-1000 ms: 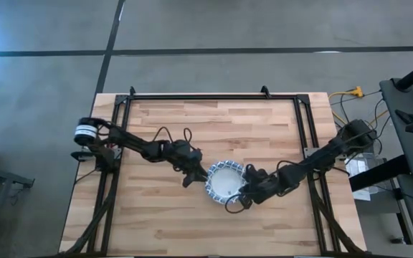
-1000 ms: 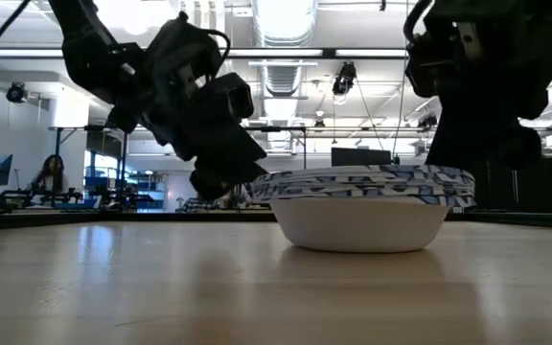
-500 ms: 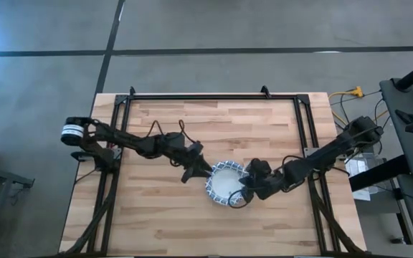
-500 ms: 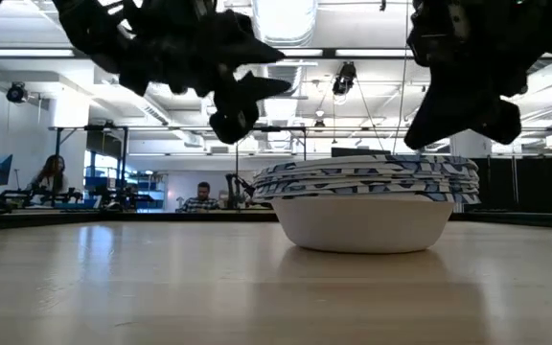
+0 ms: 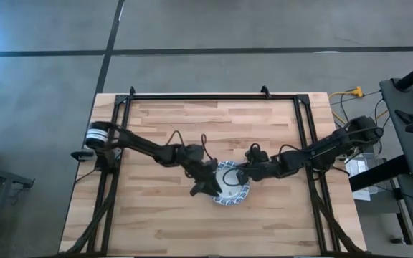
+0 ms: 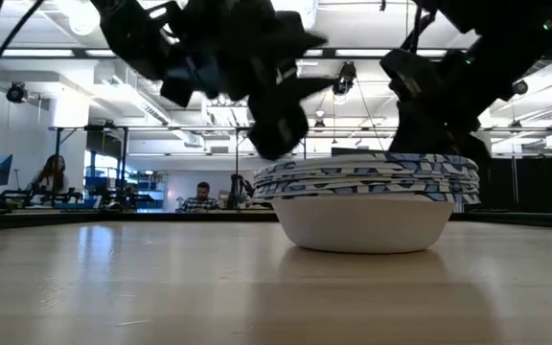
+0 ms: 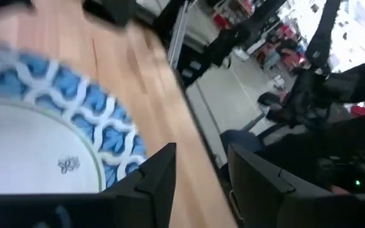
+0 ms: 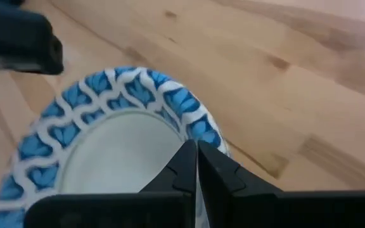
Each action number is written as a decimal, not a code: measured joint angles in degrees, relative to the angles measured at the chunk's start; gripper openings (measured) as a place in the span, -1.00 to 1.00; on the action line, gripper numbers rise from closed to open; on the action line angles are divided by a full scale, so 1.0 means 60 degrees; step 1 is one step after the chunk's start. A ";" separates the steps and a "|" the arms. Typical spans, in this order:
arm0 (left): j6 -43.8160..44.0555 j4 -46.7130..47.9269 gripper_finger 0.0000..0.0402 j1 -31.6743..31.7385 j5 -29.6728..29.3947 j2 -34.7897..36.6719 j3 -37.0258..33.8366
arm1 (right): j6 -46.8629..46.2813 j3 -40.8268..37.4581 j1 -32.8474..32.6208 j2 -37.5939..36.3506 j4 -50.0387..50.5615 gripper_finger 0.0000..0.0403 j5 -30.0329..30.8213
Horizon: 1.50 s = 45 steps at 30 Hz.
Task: Nest bowls inside each other
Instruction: Adjust the white patterned bowl on the table
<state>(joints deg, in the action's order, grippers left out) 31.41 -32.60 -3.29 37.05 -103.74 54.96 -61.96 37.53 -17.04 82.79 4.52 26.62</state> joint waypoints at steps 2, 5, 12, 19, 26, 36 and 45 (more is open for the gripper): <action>-0.0003 0.0091 -0.42 -0.0150 -0.0009 -0.0310 0.0036 | 0.0058 -0.0057 0.0067 0.0055 -0.0119 -0.96 -0.0154; -0.0063 -0.0070 -0.56 -0.0339 -0.0033 -0.0814 0.0041 | 0.0074 -0.0129 0.0099 0.0099 -0.0083 -0.96 -0.0445; -0.0008 -0.0167 -0.86 -0.0468 -0.0017 -0.1288 -0.0061 | -0.0048 -0.0175 0.0103 0.0156 -0.0219 -0.96 -0.0472; 0.0120 -0.0022 -0.97 -0.0470 -0.0022 -0.1179 -0.0072 | 0.0310 -0.0214 0.0080 -0.0004 -0.0524 -0.96 -0.0505; -0.0123 0.0621 -0.97 -0.0481 -0.0738 -0.0134 -0.0182 | 0.1579 0.0029 -0.0668 -0.0600 -0.1527 -0.96 -0.1022; -0.0841 0.1670 -0.97 -0.0470 -0.1594 0.0418 -0.0290 | 0.0792 0.0091 -0.2652 -0.0008 -0.1964 -0.96 -0.1040; -0.0877 0.1865 -0.97 -0.0470 -0.1655 0.0163 -0.0672 | 0.0322 0.0835 -0.3159 0.1657 -0.2594 -0.96 -0.1043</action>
<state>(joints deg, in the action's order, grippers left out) 26.15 -21.41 -6.11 27.12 -102.76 50.92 -60.02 42.54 -35.99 92.73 -11.05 20.36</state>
